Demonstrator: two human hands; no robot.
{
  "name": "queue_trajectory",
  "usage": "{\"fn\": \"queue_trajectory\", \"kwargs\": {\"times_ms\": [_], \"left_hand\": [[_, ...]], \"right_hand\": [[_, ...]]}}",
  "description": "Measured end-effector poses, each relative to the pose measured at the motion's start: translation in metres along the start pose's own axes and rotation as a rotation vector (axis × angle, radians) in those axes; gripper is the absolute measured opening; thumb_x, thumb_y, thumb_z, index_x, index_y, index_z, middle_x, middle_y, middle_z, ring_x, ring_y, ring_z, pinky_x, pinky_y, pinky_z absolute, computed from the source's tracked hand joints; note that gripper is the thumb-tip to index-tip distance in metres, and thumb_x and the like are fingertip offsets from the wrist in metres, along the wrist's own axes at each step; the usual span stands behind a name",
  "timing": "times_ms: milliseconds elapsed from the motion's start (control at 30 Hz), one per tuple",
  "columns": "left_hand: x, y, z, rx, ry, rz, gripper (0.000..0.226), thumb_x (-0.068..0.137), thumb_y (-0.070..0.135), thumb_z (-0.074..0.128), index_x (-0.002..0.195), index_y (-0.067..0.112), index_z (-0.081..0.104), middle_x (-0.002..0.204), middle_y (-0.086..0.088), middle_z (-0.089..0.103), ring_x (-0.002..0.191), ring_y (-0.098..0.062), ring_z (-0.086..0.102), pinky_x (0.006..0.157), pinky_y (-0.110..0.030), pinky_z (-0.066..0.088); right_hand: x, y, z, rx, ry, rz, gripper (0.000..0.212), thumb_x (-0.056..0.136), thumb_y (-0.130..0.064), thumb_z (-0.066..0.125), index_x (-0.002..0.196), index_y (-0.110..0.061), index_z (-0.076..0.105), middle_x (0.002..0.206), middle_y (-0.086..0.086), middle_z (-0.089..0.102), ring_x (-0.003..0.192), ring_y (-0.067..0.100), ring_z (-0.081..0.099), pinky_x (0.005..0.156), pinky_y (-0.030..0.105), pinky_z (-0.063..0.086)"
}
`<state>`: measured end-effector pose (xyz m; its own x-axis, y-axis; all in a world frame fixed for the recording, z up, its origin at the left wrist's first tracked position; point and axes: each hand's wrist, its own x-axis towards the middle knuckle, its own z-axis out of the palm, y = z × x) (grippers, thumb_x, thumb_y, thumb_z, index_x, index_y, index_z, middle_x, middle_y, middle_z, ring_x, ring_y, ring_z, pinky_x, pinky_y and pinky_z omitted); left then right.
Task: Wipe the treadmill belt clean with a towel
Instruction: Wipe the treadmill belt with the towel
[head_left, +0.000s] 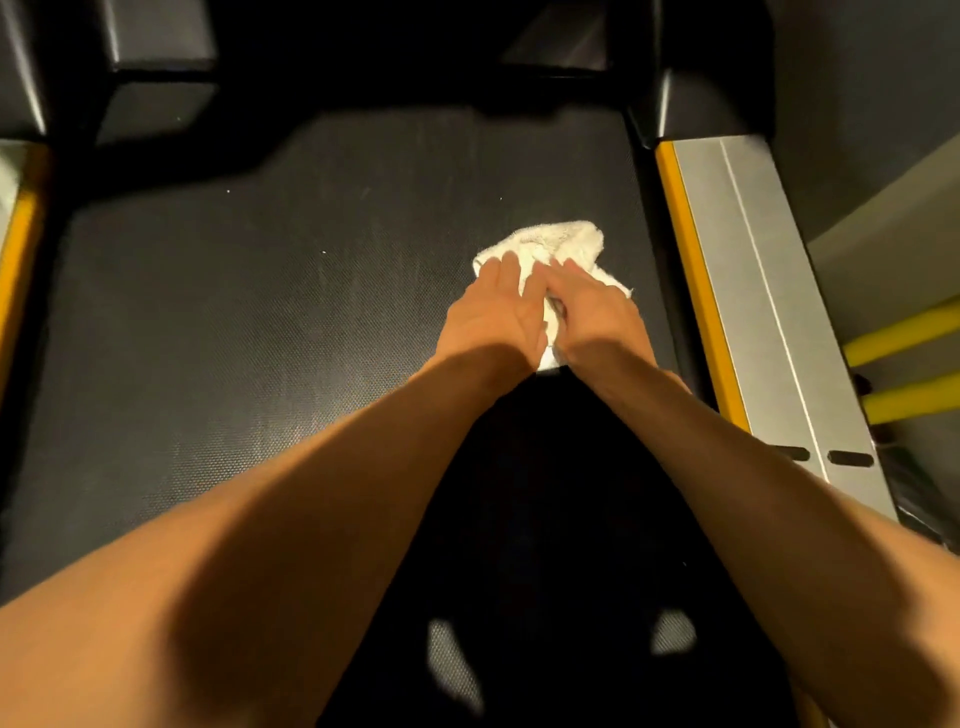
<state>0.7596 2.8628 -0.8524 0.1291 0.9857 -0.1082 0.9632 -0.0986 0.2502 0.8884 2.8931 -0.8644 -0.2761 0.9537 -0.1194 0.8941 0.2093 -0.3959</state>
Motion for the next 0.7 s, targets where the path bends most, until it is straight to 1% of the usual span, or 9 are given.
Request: {"fn": "queue_trajectory", "kwargs": {"times_ms": [67, 167, 267, 367, 400, 467, 567, 633, 700], "left_hand": [[0.001, 0.005, 0.0, 0.016, -0.007, 0.003, 0.055, 0.1, 0.032, 0.036, 0.148, 0.011, 0.02, 0.156, -0.016, 0.012, 0.142, -0.031, 0.014, 0.104, -0.042, 0.036], [0.005, 0.011, -0.002, -0.001, -0.016, -0.012, 0.055, 0.099, 0.03, 0.036, 0.148, 0.009, 0.021, 0.155, -0.019, 0.014, 0.142, -0.033, 0.015, 0.106, -0.044, 0.034], [0.007, 0.019, -0.005, -0.01, -0.014, 0.024, 0.052, 0.099, 0.03, 0.036, 0.146, 0.011, 0.025, 0.149, -0.015, 0.025, 0.137, -0.03, 0.023, 0.1, -0.043, 0.039], [0.002, 0.021, -0.002, -0.03, -0.053, 0.076, 0.05, 0.098, 0.031, 0.036, 0.144, 0.011, 0.03, 0.147, -0.013, 0.027, 0.135, -0.028, 0.025, 0.097, -0.044, 0.04], [0.003, 0.018, 0.0, -0.046, -0.062, 0.084, 0.05, 0.098, 0.031, 0.037, 0.143, 0.011, 0.031, 0.149, -0.013, 0.025, 0.137, -0.029, 0.024, 0.099, -0.045, 0.04], [0.007, 0.013, 0.003, -0.055, -0.041, 0.114, 0.045, 0.096, 0.028, 0.041, 0.136, 0.009, 0.038, 0.148, -0.017, 0.027, 0.135, -0.032, 0.028, 0.099, -0.048, 0.041], [0.012, 0.016, 0.003, -0.049, -0.045, 0.137, 0.041, 0.095, 0.026, 0.042, 0.132, 0.006, 0.041, 0.146, -0.018, 0.029, 0.134, -0.034, 0.029, 0.1, -0.046, 0.041], [0.011, 0.025, 0.002, -0.054, -0.083, 0.123, 0.045, 0.096, 0.027, 0.04, 0.136, 0.007, 0.037, 0.15, -0.014, 0.023, 0.138, -0.031, 0.023, 0.102, -0.044, 0.039], [0.01, 0.031, 0.003, -0.041, -0.101, 0.143, 0.047, 0.096, 0.027, 0.039, 0.139, 0.009, 0.035, 0.15, -0.013, 0.024, 0.139, -0.03, 0.022, 0.1, -0.044, 0.038]], "right_hand": [[0.011, 0.008, 0.001, -0.018, -0.01, -0.016, 0.051, 0.101, -0.019, 0.044, 0.15, -0.027, 0.032, 0.157, -0.005, 0.028, 0.146, 0.015, 0.023, 0.116, 0.026, 0.015], [0.017, 0.005, 0.0, 0.104, 0.032, 0.061, 0.046, 0.103, -0.036, 0.036, 0.149, -0.03, 0.035, 0.157, -0.009, 0.028, 0.145, 0.012, 0.024, 0.115, 0.027, 0.017], [-0.002, 0.01, 0.003, 0.013, 0.039, 0.04, 0.051, 0.101, -0.019, 0.042, 0.151, -0.02, 0.032, 0.158, -0.002, 0.027, 0.146, 0.017, 0.022, 0.117, 0.031, 0.017], [-0.016, 0.02, 0.003, 0.029, 0.001, 0.049, 0.049, 0.105, -0.028, 0.035, 0.152, -0.023, 0.024, 0.16, -0.003, 0.022, 0.147, 0.015, 0.017, 0.119, 0.029, 0.009], [-0.013, 0.022, 0.001, 0.037, -0.008, 0.064, 0.048, 0.105, -0.029, 0.034, 0.152, -0.023, 0.025, 0.159, -0.003, 0.024, 0.147, 0.016, 0.02, 0.119, 0.03, 0.012], [-0.002, 0.025, -0.008, -0.004, 0.044, 0.079, 0.049, 0.103, -0.021, 0.042, 0.15, -0.024, 0.031, 0.158, -0.003, 0.028, 0.145, 0.018, 0.026, 0.118, 0.033, 0.019], [0.011, 0.028, -0.014, -0.093, 0.121, 0.059, 0.06, 0.097, -0.011, 0.055, 0.15, -0.028, 0.032, 0.158, -0.003, 0.028, 0.145, 0.02, 0.026, 0.116, 0.037, 0.025], [0.008, 0.032, -0.008, -0.071, 0.051, 0.156, 0.051, 0.102, -0.024, 0.045, 0.151, -0.026, 0.029, 0.158, -0.003, 0.027, 0.145, 0.02, 0.028, 0.118, 0.037, 0.023], [-0.006, 0.036, 0.0, -0.136, -0.056, 0.152, 0.048, 0.104, -0.031, 0.038, 0.15, -0.021, 0.03, 0.156, 0.003, 0.031, 0.142, 0.023, 0.031, 0.119, 0.038, 0.024]]}}
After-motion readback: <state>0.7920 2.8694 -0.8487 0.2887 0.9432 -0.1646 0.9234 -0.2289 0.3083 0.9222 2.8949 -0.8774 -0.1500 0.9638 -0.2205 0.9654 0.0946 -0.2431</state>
